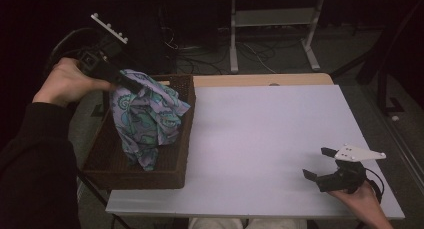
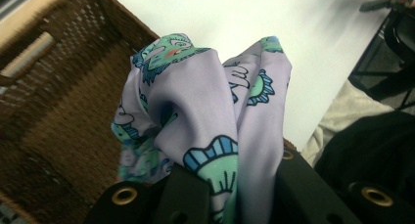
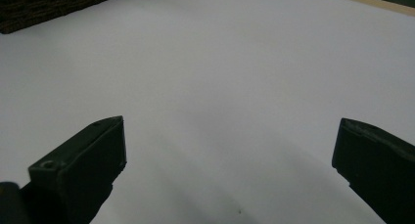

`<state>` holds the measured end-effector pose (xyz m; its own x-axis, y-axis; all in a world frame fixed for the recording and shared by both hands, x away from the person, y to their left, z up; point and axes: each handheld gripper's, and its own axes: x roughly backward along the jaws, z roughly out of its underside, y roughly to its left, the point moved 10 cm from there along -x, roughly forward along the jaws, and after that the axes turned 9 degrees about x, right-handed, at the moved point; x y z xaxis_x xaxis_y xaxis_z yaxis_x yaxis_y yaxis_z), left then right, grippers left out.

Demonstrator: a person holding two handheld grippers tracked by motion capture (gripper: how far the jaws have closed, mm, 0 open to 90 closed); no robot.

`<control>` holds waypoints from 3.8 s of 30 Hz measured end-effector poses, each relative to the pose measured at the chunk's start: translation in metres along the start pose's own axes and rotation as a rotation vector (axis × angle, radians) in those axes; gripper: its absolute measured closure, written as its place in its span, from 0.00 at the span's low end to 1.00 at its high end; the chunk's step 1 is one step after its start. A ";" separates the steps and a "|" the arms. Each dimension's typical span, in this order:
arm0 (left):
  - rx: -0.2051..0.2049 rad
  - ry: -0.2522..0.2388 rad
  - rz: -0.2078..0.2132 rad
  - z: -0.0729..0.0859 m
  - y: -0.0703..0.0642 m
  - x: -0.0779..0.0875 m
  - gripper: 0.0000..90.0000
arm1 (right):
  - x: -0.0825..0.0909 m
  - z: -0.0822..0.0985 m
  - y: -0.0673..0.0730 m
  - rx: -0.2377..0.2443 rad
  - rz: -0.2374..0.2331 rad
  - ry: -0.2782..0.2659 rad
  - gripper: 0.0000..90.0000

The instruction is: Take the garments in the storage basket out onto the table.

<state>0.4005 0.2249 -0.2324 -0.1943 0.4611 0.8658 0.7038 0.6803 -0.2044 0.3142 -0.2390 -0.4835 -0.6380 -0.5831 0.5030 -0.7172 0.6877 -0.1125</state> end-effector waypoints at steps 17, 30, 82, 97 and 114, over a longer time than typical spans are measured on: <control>-0.017 -0.024 -0.075 -0.042 -0.011 0.047 0.94 | -0.001 0.000 0.001 0.006 -0.004 0.000 0.00; -0.083 -0.091 -0.059 -0.071 -0.030 0.044 0.94 | -0.002 -0.001 0.003 0.011 -0.015 -0.001 0.00; -0.165 -0.359 0.114 -0.204 -0.126 -0.015 0.94 | 0.000 -0.001 0.004 0.000 -0.023 -0.011 0.00; -0.170 -0.391 0.171 -0.221 -0.141 -0.036 0.94 | -0.001 -0.001 0.005 0.006 -0.028 -0.008 0.00; -0.178 -0.395 0.210 -0.235 -0.155 -0.063 0.94 | -0.001 -0.001 0.005 0.008 -0.031 -0.007 0.00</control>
<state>0.4642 -0.0432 -0.1482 -0.2559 0.7825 0.5676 0.8550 0.4572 -0.2449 0.3117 -0.2347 -0.4835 -0.6176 -0.6069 0.5002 -0.7387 0.6660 -0.1040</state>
